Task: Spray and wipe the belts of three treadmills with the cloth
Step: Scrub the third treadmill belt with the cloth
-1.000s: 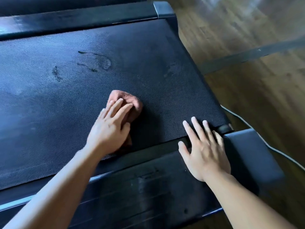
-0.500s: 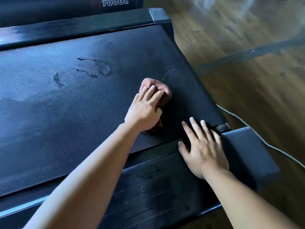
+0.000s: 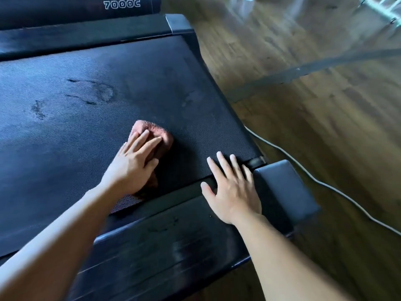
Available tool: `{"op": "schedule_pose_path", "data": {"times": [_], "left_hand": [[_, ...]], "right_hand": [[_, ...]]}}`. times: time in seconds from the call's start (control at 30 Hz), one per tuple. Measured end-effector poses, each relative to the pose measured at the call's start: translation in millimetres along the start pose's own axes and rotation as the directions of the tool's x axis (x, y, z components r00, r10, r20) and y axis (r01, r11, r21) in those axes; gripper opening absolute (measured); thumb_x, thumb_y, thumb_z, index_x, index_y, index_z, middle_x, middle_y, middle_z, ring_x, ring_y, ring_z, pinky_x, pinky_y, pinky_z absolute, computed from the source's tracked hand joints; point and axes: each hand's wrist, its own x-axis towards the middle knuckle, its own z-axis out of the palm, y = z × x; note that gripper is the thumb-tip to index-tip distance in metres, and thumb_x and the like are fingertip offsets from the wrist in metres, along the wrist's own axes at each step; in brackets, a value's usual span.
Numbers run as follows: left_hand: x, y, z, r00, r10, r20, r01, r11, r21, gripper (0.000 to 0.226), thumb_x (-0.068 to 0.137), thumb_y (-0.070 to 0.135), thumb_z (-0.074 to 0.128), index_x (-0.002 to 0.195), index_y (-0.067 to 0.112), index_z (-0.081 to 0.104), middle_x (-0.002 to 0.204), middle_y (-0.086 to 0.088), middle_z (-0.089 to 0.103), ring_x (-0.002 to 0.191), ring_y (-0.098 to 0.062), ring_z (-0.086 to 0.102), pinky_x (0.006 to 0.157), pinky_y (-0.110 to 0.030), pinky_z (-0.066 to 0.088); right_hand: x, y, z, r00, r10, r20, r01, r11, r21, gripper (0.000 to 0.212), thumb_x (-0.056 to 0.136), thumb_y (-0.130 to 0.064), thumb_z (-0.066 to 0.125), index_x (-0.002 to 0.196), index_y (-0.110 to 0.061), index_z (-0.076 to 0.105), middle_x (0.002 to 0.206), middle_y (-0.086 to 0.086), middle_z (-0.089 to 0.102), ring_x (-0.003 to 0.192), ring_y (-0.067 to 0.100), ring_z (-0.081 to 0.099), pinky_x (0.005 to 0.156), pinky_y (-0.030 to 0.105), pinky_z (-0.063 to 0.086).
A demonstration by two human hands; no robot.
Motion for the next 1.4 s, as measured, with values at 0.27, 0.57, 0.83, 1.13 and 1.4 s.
{"op": "schedule_pose_path", "data": {"times": [0.27,0.57,0.83,1.13,1.4], "left_hand": [[96.6,100.5,34.5,0.999,0.024,0.027,-0.024,1.0,0.011,0.062,0.096,0.033,0.052,0.154,0.031,0.033,0.165,-0.007,0.021,0.153,-0.03,0.01,0.124,-0.041,0.012],[44.0,151.1,54.2,0.929,0.337,0.149,-0.335,0.941,-0.043,0.06,0.095,0.035,0.053,0.152,0.041,0.034,0.165,0.006,0.02,0.154,-0.019,0.008,0.124,-0.038,0.01],[45.1,65.6,24.9,0.994,0.107,0.022,-0.106,0.993,-0.051,0.06,0.088,0.042,0.05,0.146,0.026,0.049,0.159,-0.007,0.035,0.151,-0.026,0.022,0.123,-0.043,0.019],[194.5,103.0,41.1,1.0,0.022,0.018,-0.021,0.999,-0.046,0.059,0.091,0.029,0.057,0.148,0.032,0.044,0.162,-0.005,0.029,0.153,-0.022,0.014,0.125,-0.037,0.012],[127.8,167.3,64.3,0.833,0.541,0.12,-0.538,0.841,-0.059,0.056,0.083,0.035,0.052,0.137,0.024,0.058,0.146,-0.009,0.053,0.141,-0.024,0.041,0.122,-0.033,0.022]], "right_hand": [[-12.7,49.1,-12.7,0.976,0.19,-0.11,-0.18,0.979,0.092,0.063,0.099,-0.051,0.035,0.155,-0.022,0.026,0.165,-0.001,0.016,0.152,0.023,0.007,0.123,0.046,0.003],[-27.6,92.5,-5.2,0.915,0.385,-0.118,-0.391,0.92,-0.03,0.083,0.091,-0.072,0.01,0.157,-0.023,0.015,0.166,0.003,0.009,0.152,0.028,0.008,0.119,0.058,0.01],[-27.8,92.4,-6.8,0.918,0.378,-0.116,-0.384,0.923,-0.028,0.085,0.089,-0.073,0.008,0.157,-0.023,0.017,0.166,0.004,0.012,0.152,0.029,0.012,0.118,0.056,0.014],[-25.9,95.8,-4.8,0.921,0.384,-0.069,-0.386,0.922,-0.019,0.083,0.089,-0.074,0.002,0.158,-0.028,0.003,0.166,-0.002,-0.006,0.153,0.024,-0.004,0.121,0.052,0.005],[-26.5,95.4,-5.4,0.917,0.385,-0.102,-0.387,0.922,-0.007,0.084,0.089,-0.074,0.007,0.158,-0.026,0.014,0.167,0.0,0.004,0.153,0.026,0.005,0.119,0.054,0.01]]}}
